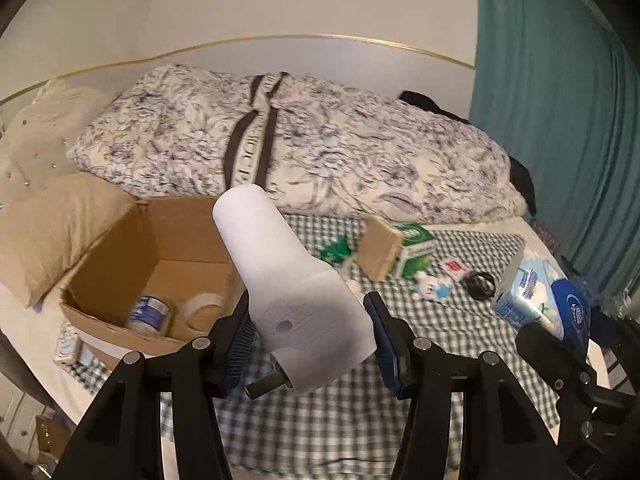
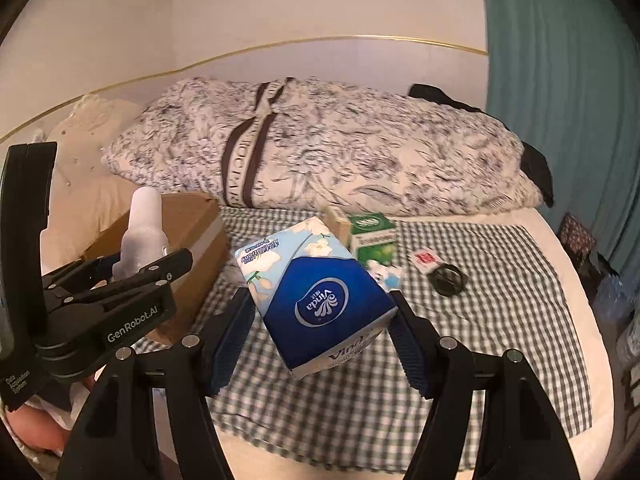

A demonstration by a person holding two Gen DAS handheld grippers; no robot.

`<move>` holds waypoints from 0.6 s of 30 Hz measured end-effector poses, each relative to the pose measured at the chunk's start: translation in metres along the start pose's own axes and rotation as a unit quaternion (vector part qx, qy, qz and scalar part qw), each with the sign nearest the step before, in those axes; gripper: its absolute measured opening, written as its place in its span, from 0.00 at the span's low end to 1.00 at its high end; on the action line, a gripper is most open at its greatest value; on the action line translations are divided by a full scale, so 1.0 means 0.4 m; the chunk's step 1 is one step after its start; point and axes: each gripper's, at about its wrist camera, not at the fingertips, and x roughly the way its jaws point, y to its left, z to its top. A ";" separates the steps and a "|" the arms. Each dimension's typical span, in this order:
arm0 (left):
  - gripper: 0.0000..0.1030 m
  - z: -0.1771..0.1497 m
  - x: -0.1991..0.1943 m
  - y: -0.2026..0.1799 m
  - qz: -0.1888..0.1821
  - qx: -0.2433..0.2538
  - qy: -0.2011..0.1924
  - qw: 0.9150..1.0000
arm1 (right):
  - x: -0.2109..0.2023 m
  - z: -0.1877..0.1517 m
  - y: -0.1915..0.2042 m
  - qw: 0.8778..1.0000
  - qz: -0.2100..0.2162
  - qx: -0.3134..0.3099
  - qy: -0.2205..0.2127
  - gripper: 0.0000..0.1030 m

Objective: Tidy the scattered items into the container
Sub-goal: 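Carry white bottle and tissue pack into the cardboard box and release them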

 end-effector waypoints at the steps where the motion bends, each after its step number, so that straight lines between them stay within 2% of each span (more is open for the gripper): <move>1: 0.53 0.006 0.000 0.024 0.004 -0.003 0.000 1.000 | 0.008 0.008 0.025 1.000 0.005 -0.005 0.000 0.65; 11: 0.53 0.043 0.024 0.260 0.051 -0.014 0.000 0.999 | 0.081 0.085 0.240 0.998 0.049 -0.035 0.002 0.65; 18: 0.53 0.051 0.066 0.399 0.079 -0.029 0.009 0.996 | 0.153 0.108 0.371 0.995 0.075 -0.058 0.012 0.65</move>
